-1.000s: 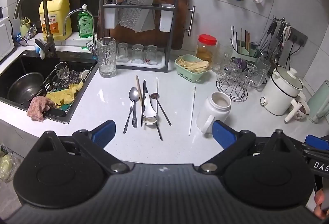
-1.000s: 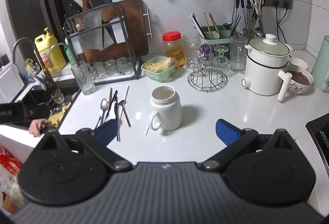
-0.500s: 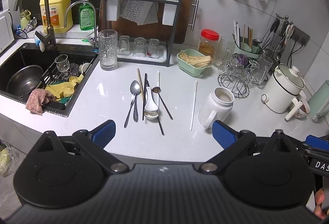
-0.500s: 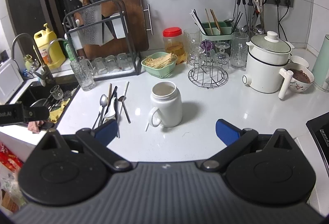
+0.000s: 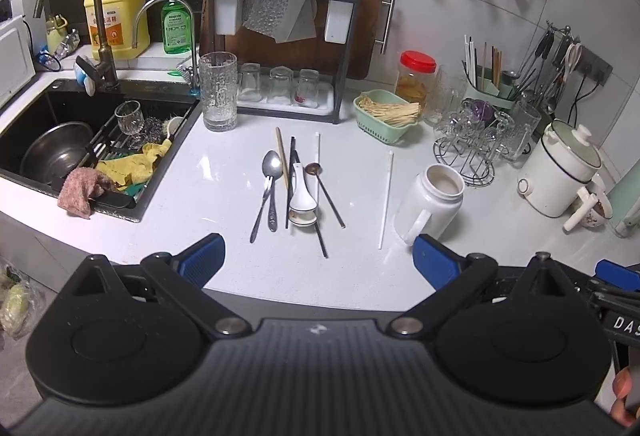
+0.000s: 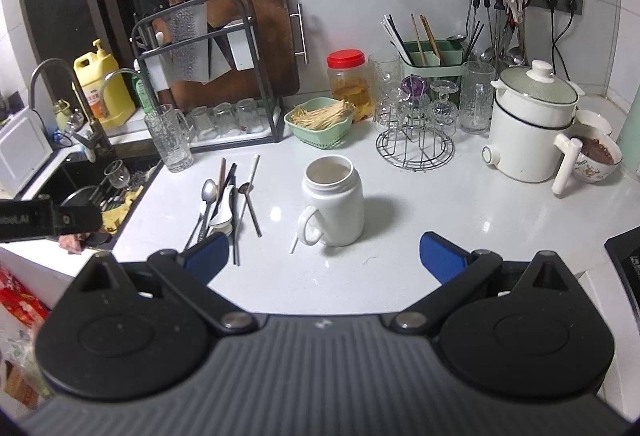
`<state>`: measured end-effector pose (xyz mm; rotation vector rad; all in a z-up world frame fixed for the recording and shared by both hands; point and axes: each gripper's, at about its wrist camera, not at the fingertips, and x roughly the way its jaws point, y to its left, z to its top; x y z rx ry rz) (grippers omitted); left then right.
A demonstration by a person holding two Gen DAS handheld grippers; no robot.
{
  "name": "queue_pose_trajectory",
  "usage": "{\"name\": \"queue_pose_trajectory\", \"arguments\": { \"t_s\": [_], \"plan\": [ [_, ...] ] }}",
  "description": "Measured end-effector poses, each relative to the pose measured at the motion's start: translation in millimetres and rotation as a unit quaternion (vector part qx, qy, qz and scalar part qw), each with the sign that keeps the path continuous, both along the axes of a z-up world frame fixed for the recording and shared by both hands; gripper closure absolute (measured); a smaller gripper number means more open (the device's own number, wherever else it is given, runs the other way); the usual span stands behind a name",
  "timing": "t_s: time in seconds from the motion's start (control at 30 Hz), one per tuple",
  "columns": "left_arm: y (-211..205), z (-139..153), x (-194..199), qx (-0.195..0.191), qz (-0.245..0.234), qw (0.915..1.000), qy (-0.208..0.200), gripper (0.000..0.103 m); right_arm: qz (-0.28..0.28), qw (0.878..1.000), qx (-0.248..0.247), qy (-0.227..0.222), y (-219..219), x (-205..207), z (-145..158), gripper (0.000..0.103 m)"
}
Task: Organize utensils
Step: 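Move both tools toward the utensil row and the white jar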
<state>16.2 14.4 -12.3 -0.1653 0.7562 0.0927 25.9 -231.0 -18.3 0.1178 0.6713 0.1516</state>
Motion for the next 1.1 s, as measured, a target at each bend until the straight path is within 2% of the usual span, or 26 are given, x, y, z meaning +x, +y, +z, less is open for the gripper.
{"name": "queue_pose_trajectory", "arguments": {
  "t_s": [0.43,0.73,1.1],
  "plan": [
    [-3,0,-7,-0.007,0.003,1.0,0.001,0.001,0.003,1.0,-0.003,0.001,-6,-7,2,0.0],
    [-11,-12,-20,0.0,-0.006,0.9999,0.008,0.001,0.002,1.0,0.001,0.001,-8,-18,-6,0.0],
    [-16,-7,-17,0.004,-0.01,0.9999,0.001,0.001,0.0,1.0,0.002,-0.009,-11,-20,-7,0.0]
  ]
}}
